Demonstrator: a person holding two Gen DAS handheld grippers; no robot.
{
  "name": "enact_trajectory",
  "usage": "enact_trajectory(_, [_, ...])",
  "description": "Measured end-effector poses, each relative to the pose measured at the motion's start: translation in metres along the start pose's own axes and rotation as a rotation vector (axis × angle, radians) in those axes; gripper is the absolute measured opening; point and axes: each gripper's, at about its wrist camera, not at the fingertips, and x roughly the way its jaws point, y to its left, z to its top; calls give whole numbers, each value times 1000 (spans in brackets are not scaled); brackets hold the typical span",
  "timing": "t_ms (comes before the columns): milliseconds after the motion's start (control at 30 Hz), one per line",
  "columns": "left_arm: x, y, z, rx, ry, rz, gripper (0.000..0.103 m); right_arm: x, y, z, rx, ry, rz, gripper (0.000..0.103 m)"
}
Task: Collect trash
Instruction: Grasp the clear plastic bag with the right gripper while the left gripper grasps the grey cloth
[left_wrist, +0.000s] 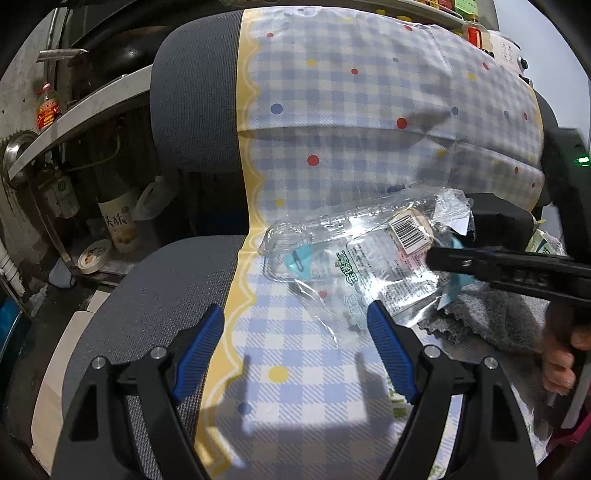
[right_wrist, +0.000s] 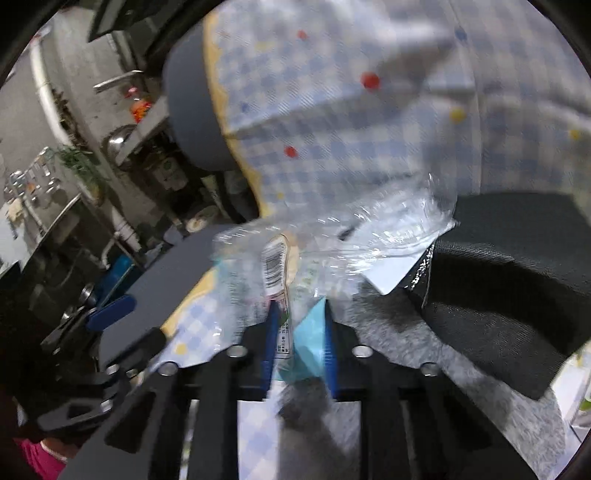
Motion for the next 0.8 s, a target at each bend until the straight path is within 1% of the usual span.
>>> enact_trajectory(33, [-4, -3, 0, 6, -3, -2, 78, -9, 3, -2, -12, -16, -1, 11])
enact_trajectory(67, [-6, -5, 0, 10, -5, -4, 78, -20, 7, -3, -23, -34, -7, 10])
enact_trajectory(133, [-11, -11, -1, 21, -9, -11, 78, -53, 11, -8, -32, -84, -30, 4])
enact_trajectory(167, [-15, -17, -1, 26, -11, -21, 78, -65, 11, -8, -28, -103, -37, 4])
enact_trajectory(200, [-19, -23, -2, 35, -12, -32, 78, -85, 10, -11, -21, -134, -52, 4])
enact_trajectory(267, [-24, -38, -4, 58, -17, -57, 78, -119, 8, -16, -14, -187, -97, 4])
enact_trajectory(333, [-29, -59, -6, 93, -20, -89, 78, -162, 6, -23, -18, -252, -182, 4])
enact_trajectory(367, [-30, -69, -7, 110, -19, -102, 78, -176, 5, -25, -21, -270, -217, 4])
enact_trajectory(433, [-29, -87, -8, 138, -15, -128, 80, -213, 1, -37, -29, -313, -330, 4])
enact_trajectory(467, [-27, -98, -7, 154, -12, -147, 83, -223, -1, -42, -33, -321, -369, 4])
enact_trajectory(533, [-21, -115, -7, 174, 0, -180, 87, -245, -7, -57, -37, -337, -491, 4])
enact_trajectory(567, [-16, -125, -7, 184, 10, -193, 89, -251, -10, -63, -32, -337, -515, 4])
enact_trajectory(600, [-11, -135, -7, 195, 21, -212, 90, -258, -18, -70, -13, -338, -534, 4])
enact_trajectory(667, [-3, -151, -8, 214, 39, -237, 97, -267, -30, -82, 20, -337, -558, 4])
enact_trajectory(733, [7, -167, -9, 233, 61, -261, 96, -275, -45, -92, 63, -340, -578, 4])
enact_trajectory(800, [16, -181, -12, 268, 91, -260, 96, -282, -56, -101, 102, -343, -581, 4])
